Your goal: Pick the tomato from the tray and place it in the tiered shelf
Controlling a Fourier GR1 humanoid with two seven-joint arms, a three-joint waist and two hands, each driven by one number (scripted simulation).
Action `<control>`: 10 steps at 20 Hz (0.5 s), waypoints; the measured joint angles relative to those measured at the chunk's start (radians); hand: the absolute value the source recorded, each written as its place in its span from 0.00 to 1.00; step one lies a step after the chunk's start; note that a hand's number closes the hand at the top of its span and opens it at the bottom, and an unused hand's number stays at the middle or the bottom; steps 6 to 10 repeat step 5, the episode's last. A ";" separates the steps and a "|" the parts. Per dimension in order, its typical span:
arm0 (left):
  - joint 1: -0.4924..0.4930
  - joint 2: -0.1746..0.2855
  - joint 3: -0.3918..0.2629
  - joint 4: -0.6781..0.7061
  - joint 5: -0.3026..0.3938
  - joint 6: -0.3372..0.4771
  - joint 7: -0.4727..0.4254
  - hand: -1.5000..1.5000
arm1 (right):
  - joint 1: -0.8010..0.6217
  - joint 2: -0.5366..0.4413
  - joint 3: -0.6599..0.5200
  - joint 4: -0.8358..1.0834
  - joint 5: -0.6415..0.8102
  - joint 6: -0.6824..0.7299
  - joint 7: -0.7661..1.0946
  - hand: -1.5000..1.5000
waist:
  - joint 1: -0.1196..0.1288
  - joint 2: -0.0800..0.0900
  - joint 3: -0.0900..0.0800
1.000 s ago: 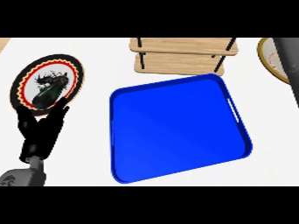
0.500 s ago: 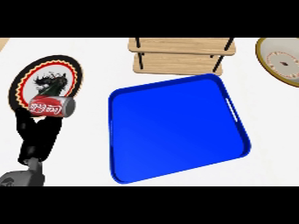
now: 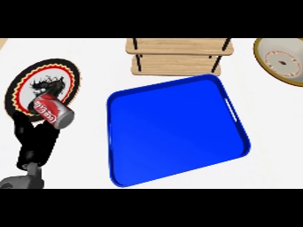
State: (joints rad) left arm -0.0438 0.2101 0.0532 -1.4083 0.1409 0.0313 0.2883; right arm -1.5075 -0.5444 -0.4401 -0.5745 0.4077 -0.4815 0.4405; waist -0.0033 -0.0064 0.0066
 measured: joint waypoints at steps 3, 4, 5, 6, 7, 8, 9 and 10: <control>0.001 0.003 0.011 0.004 0.008 -0.006 0.007 0.50 | 0.059 -0.038 -0.017 -0.065 -0.043 0.067 0.015 0.00 | -0.006 -0.002 0.000; -0.004 0.005 0.016 0.016 0.011 -0.010 0.004 0.50 | 0.079 -0.055 -0.023 -0.088 -0.060 0.101 0.017 0.00 | -0.010 -0.003 0.000; -0.003 0.005 0.017 0.017 0.011 -0.014 -0.002 0.50 | 0.103 -0.071 -0.031 -0.107 -0.076 0.127 0.012 0.00 | -0.010 -0.004 0.000; -0.003 0.005 0.017 0.017 0.011 -0.014 -0.002 0.50 | 0.103 -0.071 -0.031 -0.107 -0.076 0.127 0.012 0.00 | -0.010 -0.004 0.000; -0.003 0.005 0.017 0.017 0.011 -0.014 -0.002 0.50 | 0.103 -0.071 -0.031 -0.107 -0.076 0.127 0.012 0.00 | -0.010 -0.004 0.000; -0.003 0.005 0.017 0.017 0.011 -0.014 -0.002 0.50 | 0.103 -0.071 -0.031 -0.107 -0.076 0.127 0.012 0.00 | -0.010 -0.004 0.000; -0.003 0.005 0.017 0.017 0.011 -0.014 -0.002 0.50 | 0.103 -0.071 -0.031 -0.107 -0.076 0.127 0.012 0.00 | -0.010 -0.004 0.000; -0.003 0.005 0.017 0.017 0.011 -0.014 -0.002 0.50 | 0.103 -0.071 -0.031 -0.107 -0.076 0.127 0.012 0.00 | -0.010 -0.004 0.000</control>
